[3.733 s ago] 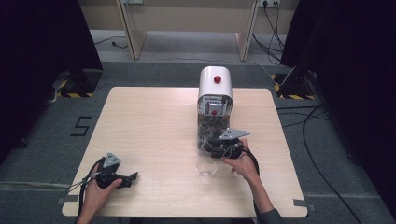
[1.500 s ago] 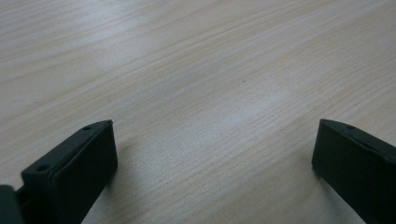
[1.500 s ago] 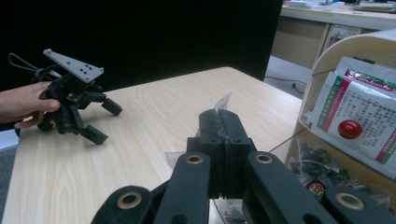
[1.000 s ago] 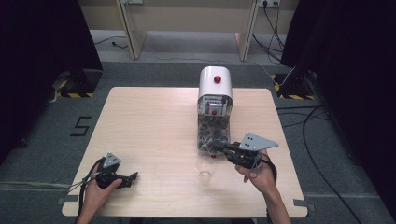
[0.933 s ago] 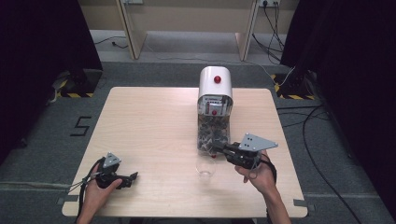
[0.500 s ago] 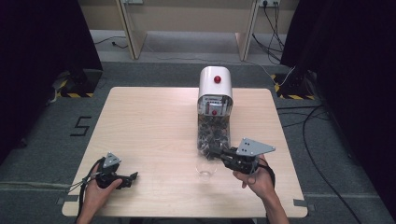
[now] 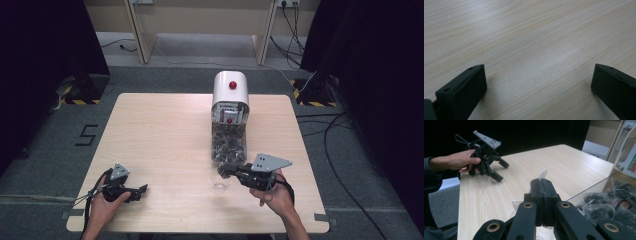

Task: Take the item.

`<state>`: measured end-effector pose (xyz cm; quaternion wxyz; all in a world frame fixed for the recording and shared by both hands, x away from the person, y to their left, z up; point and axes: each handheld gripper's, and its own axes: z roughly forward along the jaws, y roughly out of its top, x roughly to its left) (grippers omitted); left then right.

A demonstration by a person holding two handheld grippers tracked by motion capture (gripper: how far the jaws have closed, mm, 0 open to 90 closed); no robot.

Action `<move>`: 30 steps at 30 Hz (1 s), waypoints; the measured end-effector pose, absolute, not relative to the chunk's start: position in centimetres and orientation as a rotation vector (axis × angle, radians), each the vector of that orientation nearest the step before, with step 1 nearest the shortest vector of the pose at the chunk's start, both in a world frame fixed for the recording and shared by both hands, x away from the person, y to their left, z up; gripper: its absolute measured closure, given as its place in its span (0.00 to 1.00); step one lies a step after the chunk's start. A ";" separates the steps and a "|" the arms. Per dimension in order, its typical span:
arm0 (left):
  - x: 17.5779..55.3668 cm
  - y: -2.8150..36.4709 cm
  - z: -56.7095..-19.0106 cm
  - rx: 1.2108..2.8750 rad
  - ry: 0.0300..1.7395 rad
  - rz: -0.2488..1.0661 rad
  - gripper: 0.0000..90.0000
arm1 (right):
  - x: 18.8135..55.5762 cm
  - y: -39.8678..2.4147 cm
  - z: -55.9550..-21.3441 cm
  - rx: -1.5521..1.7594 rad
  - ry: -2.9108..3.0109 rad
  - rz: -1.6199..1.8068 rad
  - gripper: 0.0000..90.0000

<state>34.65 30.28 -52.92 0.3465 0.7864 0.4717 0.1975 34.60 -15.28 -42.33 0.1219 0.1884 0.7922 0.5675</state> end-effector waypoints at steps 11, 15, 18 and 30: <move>34.7 30.3 -52.9 2.039 1.225 0.513 0.00 | 34.6 -14.6 -43.4 0.546 2.371 1.618 1.00; 34.7 30.3 -52.9 2.040 1.224 0.512 0.00 | 34.7 -14.4 -43.7 0.539 2.383 1.593 1.00; 34.7 30.3 -52.9 2.039 1.224 0.512 0.00 | 34.7 -14.3 -43.9 0.537 2.395 1.572 1.00; 34.7 30.3 -52.9 2.040 1.224 0.512 0.00 | 34.7 -13.6 -44.5 0.515 2.428 1.518 0.99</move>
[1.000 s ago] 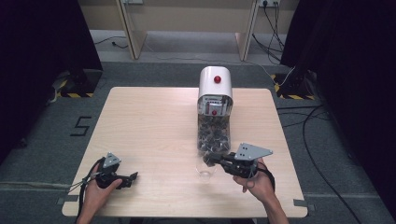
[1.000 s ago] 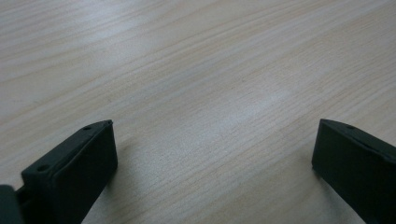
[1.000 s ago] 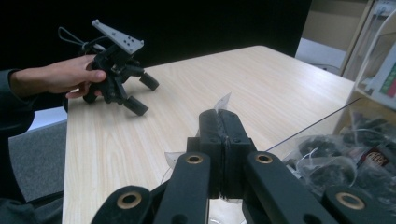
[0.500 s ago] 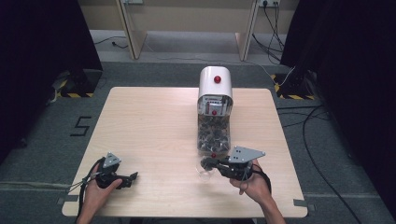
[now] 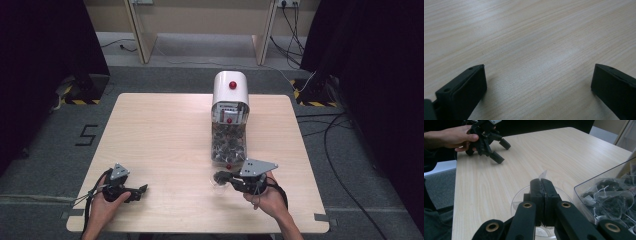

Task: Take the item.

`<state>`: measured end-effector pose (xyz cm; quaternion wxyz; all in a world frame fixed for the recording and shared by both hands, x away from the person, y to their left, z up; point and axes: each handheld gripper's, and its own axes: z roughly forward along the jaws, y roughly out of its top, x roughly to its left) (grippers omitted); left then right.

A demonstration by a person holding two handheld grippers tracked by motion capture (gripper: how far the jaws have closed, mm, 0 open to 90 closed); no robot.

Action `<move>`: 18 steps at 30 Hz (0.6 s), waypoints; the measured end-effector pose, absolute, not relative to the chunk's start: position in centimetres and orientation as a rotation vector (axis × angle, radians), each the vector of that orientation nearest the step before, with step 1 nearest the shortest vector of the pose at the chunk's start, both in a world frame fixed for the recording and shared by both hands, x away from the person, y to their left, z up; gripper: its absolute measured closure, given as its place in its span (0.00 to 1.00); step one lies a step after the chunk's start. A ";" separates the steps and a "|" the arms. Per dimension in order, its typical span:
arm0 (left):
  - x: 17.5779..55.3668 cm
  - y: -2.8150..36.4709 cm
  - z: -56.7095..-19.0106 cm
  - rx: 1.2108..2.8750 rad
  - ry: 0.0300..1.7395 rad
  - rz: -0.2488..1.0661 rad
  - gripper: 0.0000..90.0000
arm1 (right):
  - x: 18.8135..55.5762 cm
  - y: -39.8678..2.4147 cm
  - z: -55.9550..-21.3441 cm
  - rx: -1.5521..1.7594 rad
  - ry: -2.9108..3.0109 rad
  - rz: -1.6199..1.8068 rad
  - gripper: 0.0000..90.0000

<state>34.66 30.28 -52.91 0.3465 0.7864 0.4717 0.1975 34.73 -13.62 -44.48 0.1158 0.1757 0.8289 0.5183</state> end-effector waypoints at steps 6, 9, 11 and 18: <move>34.7 30.3 -52.9 2.040 1.224 0.512 0.00 | 34.8 -13.6 -44.6 0.523 2.432 1.516 0.97; 34.7 30.3 -52.9 2.040 1.224 0.512 0.00 | 34.9 -13.6 -44.6 0.523 2.438 1.518 0.95; 34.7 30.3 -52.9 2.039 1.224 0.512 0.00 | 34.8 -13.6 -44.5 0.520 2.434 1.527 0.93; 34.7 30.3 -52.9 2.040 1.224 0.512 0.00 | 34.8 -14.0 -43.9 0.531 2.390 1.554 0.89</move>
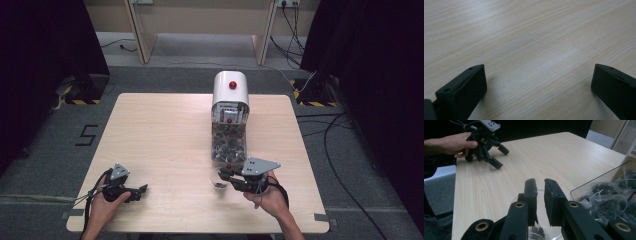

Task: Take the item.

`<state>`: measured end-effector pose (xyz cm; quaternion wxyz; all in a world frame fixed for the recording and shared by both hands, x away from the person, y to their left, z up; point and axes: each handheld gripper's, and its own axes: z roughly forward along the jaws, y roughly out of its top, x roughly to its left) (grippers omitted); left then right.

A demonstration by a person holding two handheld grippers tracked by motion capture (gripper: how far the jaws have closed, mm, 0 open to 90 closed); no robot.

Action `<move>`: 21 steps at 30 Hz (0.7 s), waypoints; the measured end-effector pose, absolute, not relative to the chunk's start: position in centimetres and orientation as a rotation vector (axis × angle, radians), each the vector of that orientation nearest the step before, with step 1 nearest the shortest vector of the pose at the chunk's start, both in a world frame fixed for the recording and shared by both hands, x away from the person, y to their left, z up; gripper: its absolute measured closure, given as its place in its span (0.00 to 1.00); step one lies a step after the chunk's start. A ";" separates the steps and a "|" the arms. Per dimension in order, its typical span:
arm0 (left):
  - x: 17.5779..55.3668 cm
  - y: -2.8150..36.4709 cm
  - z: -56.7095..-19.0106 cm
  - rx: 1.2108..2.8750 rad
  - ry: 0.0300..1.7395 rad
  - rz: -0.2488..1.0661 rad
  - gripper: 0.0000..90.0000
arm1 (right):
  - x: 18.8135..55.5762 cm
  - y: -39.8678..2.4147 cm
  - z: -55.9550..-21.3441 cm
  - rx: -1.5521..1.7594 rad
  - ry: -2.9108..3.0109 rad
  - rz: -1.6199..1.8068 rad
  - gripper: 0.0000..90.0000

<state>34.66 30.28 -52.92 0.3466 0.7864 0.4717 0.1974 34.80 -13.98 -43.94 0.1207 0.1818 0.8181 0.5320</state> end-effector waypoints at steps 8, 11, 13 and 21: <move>34.7 30.3 -52.9 2.040 1.224 0.512 0.00 | 35.0 -15.1 -43.3 0.583 2.343 1.559 0.81; 34.7 30.3 -52.9 2.040 1.224 0.512 0.00 | 35.1 -15.4 -43.2 0.614 2.332 1.548 0.74; 34.7 30.3 -52.9 2.040 1.224 0.512 0.00 | 35.2 -15.6 -43.1 0.642 2.317 1.549 0.67; 34.7 30.3 -52.9 2.039 1.225 0.512 0.00 | 35.6 -16.4 -42.8 0.725 2.270 1.507 0.53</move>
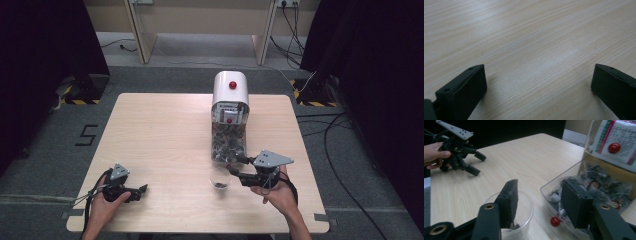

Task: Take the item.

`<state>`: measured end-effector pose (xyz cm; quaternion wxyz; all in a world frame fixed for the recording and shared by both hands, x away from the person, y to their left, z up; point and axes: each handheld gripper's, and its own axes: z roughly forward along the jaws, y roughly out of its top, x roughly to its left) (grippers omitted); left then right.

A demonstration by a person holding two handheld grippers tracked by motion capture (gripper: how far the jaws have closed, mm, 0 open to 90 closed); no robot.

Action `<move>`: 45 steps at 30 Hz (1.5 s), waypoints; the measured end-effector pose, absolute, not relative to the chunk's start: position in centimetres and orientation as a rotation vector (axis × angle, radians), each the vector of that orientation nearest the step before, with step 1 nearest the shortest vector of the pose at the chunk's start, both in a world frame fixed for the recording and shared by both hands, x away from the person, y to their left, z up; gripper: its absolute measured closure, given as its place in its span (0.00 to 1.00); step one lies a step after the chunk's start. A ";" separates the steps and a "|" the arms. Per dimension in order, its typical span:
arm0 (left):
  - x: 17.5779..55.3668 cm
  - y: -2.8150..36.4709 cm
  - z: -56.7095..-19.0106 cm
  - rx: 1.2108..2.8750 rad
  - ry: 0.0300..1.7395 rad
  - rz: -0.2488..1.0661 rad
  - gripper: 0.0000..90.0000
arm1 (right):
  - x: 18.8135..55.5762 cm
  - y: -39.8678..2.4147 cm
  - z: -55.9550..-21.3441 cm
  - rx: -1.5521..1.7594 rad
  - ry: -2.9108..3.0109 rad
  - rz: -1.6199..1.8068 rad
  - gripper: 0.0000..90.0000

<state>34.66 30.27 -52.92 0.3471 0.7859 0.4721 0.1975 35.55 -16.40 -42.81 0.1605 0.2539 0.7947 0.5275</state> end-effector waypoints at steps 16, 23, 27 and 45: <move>34.7 30.3 -52.9 2.040 1.224 0.512 0.00 | 36.3 -18.5 -42.5 0.853 2.166 1.442 0.41; 34.7 30.3 -52.9 2.039 1.225 0.512 0.00 | 36.5 -19.4 -42.3 0.893 2.146 1.414 0.38; 34.7 30.3 -52.9 2.040 1.224 0.512 0.00 | 36.6 -20.0 -42.3 0.915 2.135 1.390 0.37; 34.7 30.3 -52.9 2.039 1.225 0.512 0.00 | 37.7 -21.7 -43.6 1.003 2.118 1.282 0.36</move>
